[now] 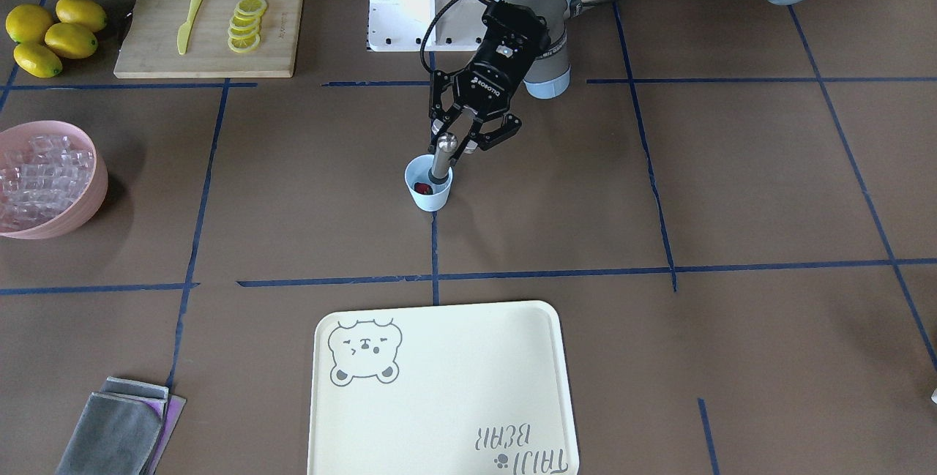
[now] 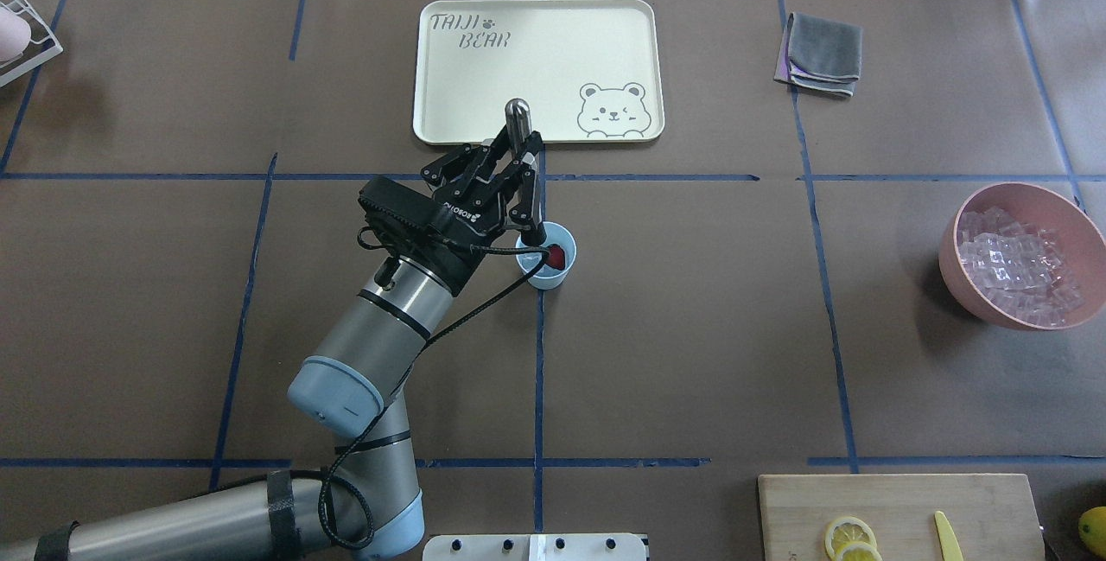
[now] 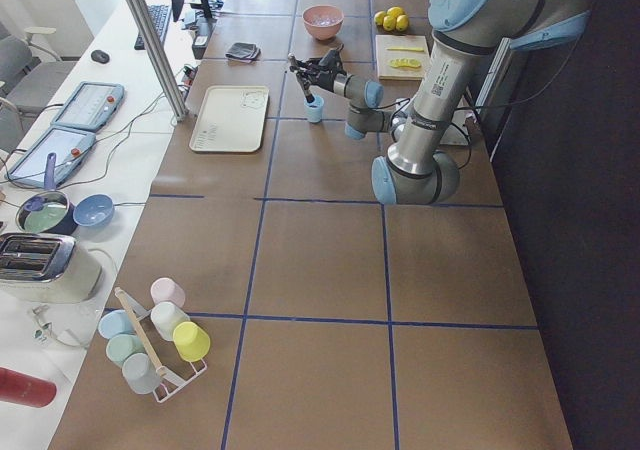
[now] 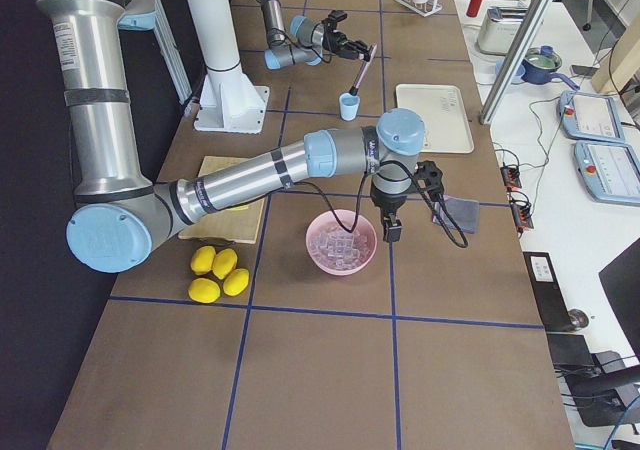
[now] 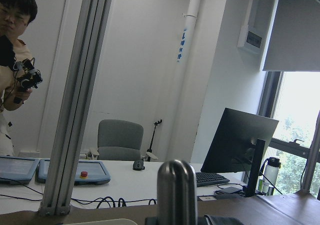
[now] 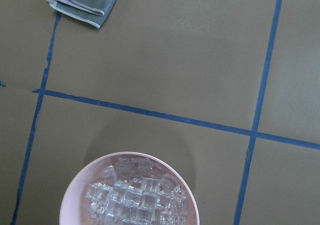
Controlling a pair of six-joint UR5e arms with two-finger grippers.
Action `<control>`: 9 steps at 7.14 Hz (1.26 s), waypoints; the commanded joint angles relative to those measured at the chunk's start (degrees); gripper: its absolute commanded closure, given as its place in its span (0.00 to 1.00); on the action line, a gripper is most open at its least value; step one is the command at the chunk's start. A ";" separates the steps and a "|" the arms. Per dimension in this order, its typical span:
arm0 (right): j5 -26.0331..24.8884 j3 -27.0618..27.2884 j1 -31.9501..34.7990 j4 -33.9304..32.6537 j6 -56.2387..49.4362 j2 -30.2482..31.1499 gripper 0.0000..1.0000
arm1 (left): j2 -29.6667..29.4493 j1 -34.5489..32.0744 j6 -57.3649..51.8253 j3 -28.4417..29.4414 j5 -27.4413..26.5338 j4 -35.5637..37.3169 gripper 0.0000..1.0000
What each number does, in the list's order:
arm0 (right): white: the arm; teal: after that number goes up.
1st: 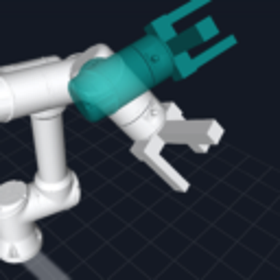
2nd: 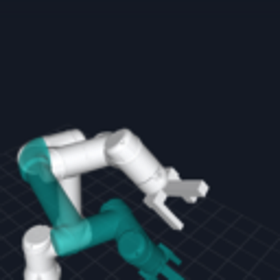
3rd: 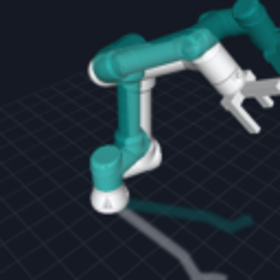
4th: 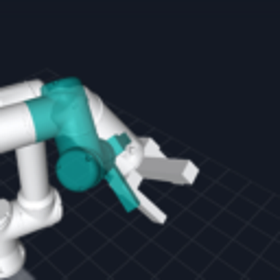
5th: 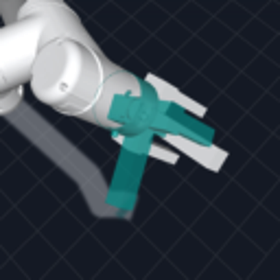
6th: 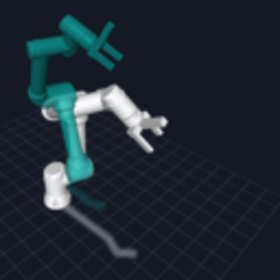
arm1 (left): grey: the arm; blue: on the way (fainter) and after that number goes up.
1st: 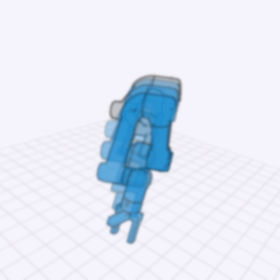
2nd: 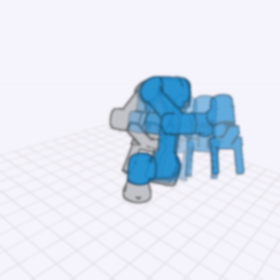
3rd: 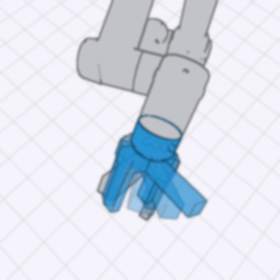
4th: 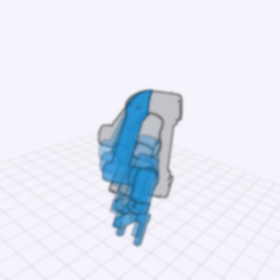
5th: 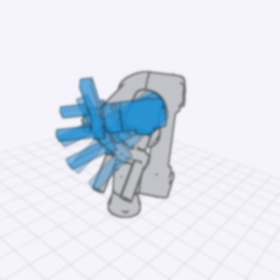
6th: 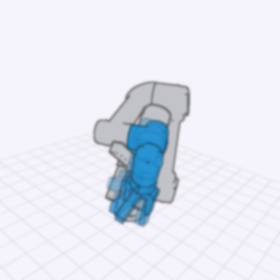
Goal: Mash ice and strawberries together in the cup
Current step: 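Press the pestle down into the cup repeatedly with the left gripper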
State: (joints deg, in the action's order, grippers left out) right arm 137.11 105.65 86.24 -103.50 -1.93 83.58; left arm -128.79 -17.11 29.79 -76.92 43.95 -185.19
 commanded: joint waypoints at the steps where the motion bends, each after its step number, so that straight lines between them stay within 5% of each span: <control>1: 0.00 0.00 -0.02 -0.04 0.00 0.00 0.00 | -0.93 -0.03 0.09 1.68 -0.09 -0.61 1.00; 9: 0.00 -0.70 -0.02 0.05 -0.09 0.00 0.00 | -1.20 1.82 0.09 4.49 -1.76 -0.96 1.00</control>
State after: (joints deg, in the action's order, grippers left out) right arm 137.11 105.05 86.22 -103.45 -2.02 83.58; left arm -129.98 -15.42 29.85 -72.82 42.24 -186.15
